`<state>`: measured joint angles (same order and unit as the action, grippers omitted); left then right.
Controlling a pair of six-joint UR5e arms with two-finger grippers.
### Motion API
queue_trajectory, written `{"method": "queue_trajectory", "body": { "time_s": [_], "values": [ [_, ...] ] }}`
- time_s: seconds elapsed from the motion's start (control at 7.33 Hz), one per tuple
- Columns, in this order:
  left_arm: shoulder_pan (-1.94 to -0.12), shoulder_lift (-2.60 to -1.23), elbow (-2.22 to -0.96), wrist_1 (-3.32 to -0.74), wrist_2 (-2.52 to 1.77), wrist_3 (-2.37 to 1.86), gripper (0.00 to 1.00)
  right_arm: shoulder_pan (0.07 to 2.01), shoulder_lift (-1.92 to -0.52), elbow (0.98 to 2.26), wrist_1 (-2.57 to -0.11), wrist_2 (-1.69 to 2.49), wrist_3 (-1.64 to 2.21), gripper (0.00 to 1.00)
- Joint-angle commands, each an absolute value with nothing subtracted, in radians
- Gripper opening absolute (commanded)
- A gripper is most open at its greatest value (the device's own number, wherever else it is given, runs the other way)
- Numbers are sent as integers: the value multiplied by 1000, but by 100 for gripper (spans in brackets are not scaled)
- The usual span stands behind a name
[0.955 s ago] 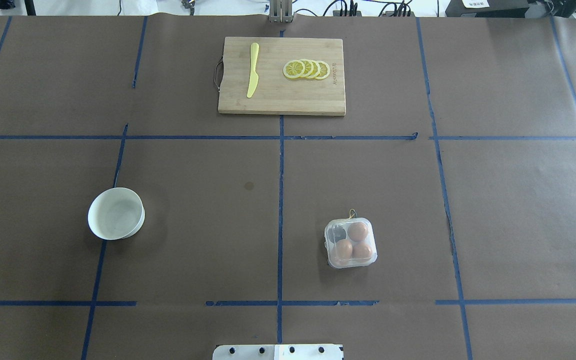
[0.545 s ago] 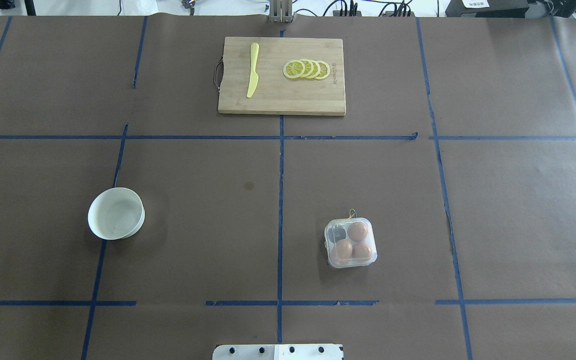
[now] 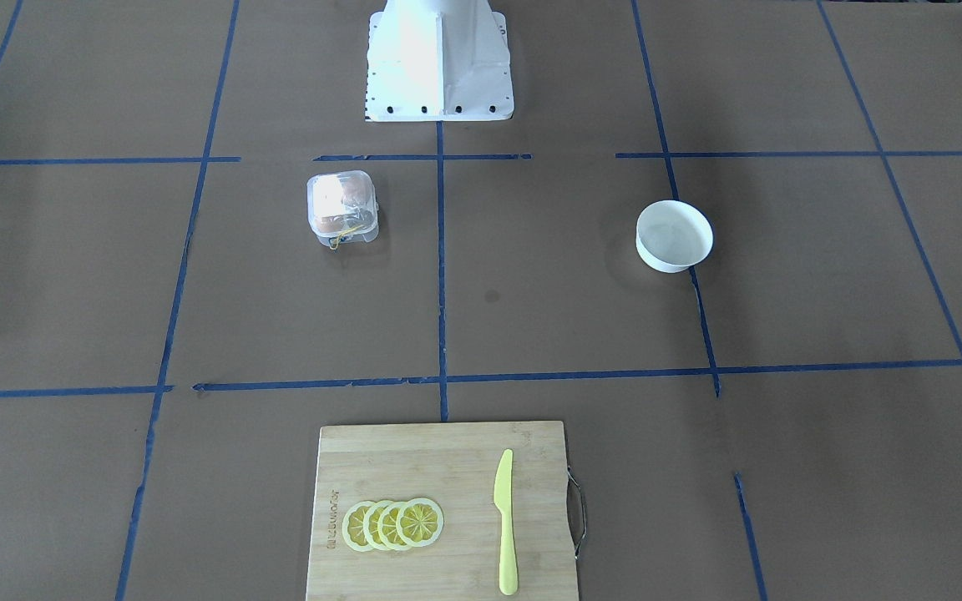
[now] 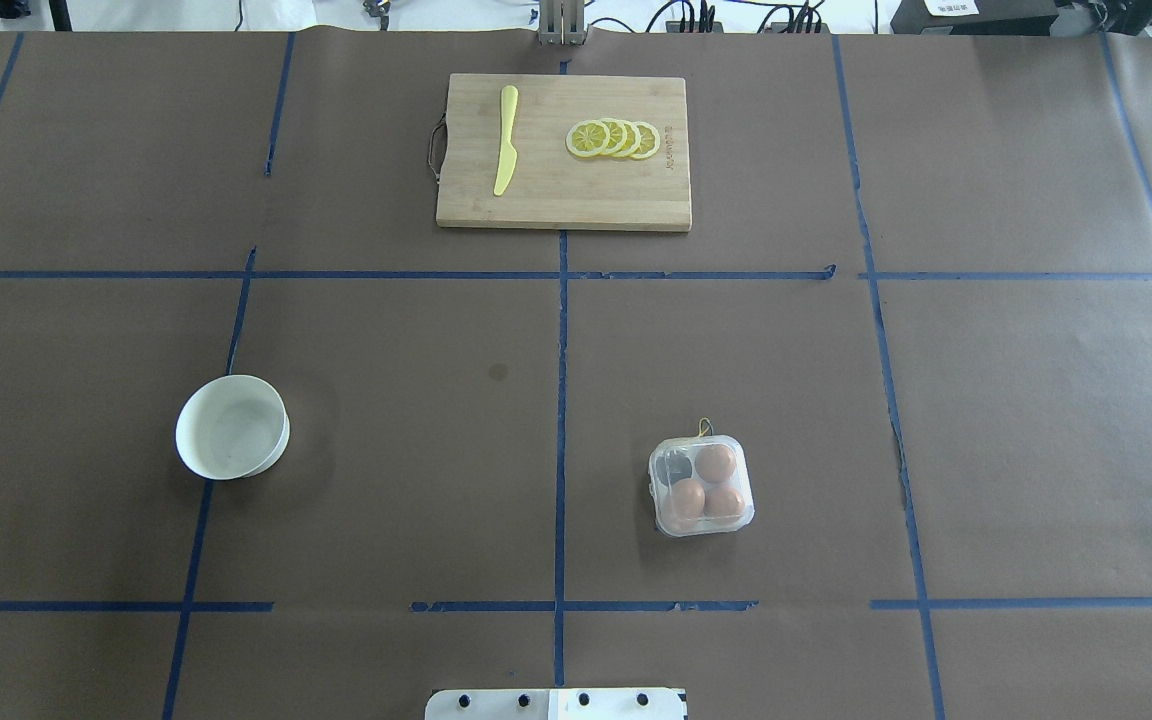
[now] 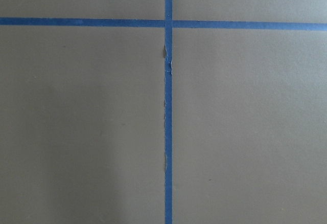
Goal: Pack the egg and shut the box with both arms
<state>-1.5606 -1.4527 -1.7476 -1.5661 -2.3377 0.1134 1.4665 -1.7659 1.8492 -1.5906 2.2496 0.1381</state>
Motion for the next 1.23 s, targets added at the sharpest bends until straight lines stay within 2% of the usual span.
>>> {"method": "queue_trajectory", "body": {
  "time_s": [0.0, 1.09],
  "values": [
    [-1560, -1453, -1749, -1568, -2338, 114, 100, 1466, -1766, 1847, -1589, 2249, 138, 100],
    [-1560, -1453, -1744, -1568, -2338, 114, 100, 1466, -1764, 1847, -1586, 2273, 127, 100]
  ]
}}
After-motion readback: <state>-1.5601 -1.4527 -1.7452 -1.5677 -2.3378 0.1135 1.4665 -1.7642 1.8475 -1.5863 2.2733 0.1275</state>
